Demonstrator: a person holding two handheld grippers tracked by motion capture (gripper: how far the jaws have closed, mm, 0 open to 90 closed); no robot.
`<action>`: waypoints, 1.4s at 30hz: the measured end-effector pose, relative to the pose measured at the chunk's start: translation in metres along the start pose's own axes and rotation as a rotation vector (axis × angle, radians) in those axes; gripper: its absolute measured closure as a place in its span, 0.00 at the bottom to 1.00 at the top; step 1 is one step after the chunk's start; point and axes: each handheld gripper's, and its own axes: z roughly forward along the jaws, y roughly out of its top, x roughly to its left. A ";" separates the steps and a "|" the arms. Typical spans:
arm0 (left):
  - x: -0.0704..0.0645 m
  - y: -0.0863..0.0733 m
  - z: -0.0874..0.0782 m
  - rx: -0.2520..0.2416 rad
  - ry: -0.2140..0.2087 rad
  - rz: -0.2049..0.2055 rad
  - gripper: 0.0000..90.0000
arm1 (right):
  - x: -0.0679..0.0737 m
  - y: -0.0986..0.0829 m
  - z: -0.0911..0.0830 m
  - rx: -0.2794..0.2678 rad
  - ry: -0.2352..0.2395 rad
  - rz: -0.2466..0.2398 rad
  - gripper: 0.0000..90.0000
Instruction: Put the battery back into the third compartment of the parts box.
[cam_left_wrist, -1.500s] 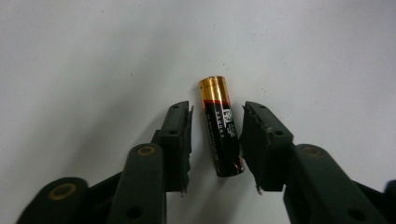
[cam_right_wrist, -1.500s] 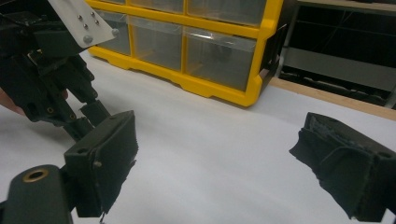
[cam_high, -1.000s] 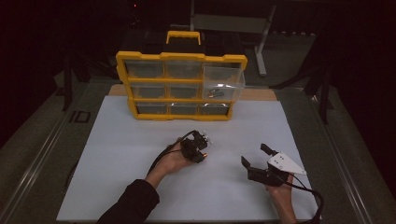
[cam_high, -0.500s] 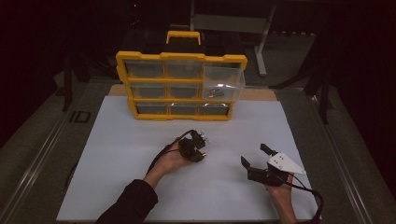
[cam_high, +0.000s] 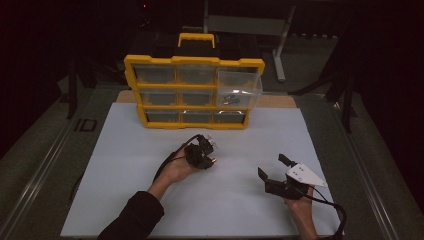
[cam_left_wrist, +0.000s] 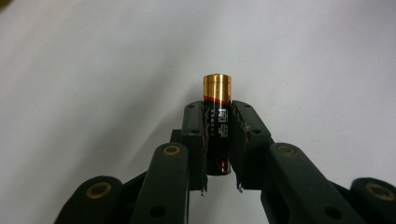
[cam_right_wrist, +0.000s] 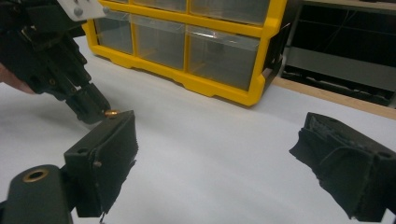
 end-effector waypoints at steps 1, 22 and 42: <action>0.002 -0.001 -0.003 -0.011 0.001 -0.009 0.85 | 0.000 0.000 0.000 0.000 0.000 -0.001 0.13; 0.021 -0.006 -0.031 -0.102 0.036 -0.083 0.85 | 0.000 0.000 -0.001 0.000 -0.002 0.002 0.13; 0.036 -0.005 -0.064 -0.208 0.084 -0.129 0.85 | 0.000 0.000 0.000 -0.002 0.000 0.003 0.13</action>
